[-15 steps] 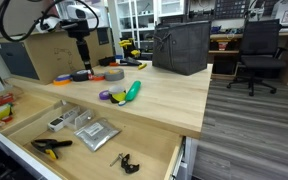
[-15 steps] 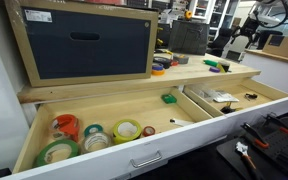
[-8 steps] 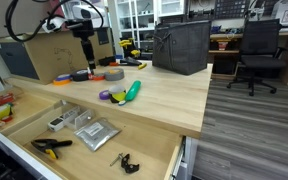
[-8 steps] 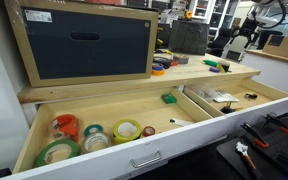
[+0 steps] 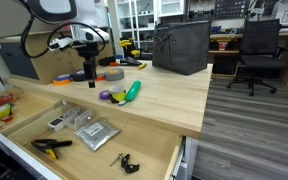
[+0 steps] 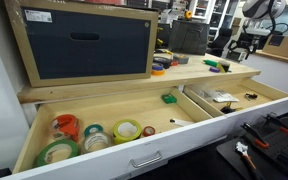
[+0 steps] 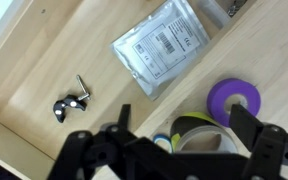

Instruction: Pick up the yellow and black masking tape and put it in the left drawer

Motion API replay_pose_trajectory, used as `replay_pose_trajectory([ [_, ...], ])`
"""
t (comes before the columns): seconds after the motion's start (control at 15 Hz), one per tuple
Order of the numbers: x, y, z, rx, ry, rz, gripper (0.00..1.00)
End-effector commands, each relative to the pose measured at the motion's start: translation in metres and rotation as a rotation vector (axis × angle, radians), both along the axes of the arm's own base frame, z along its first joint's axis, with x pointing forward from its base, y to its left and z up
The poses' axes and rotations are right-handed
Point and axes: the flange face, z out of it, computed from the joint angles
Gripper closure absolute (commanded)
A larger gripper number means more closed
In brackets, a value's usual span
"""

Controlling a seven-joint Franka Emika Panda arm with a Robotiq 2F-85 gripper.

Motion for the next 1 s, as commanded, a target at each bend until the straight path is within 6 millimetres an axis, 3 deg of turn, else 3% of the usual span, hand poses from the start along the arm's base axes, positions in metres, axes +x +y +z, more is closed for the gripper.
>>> replay_pose_trajectory([
  [0.0, 0.004, -0.029, -0.015, -0.033, 0.036, -0.121, 0.0],
  [0.27, 0.007, -0.046, -0.02, -0.044, 0.044, -0.193, 0.0],
  [0.53, 0.017, -0.046, -0.022, -0.056, 0.025, -0.223, 0.0],
  [0.93, 0.04, -0.047, -0.039, -0.092, -0.002, -0.246, 0.0],
])
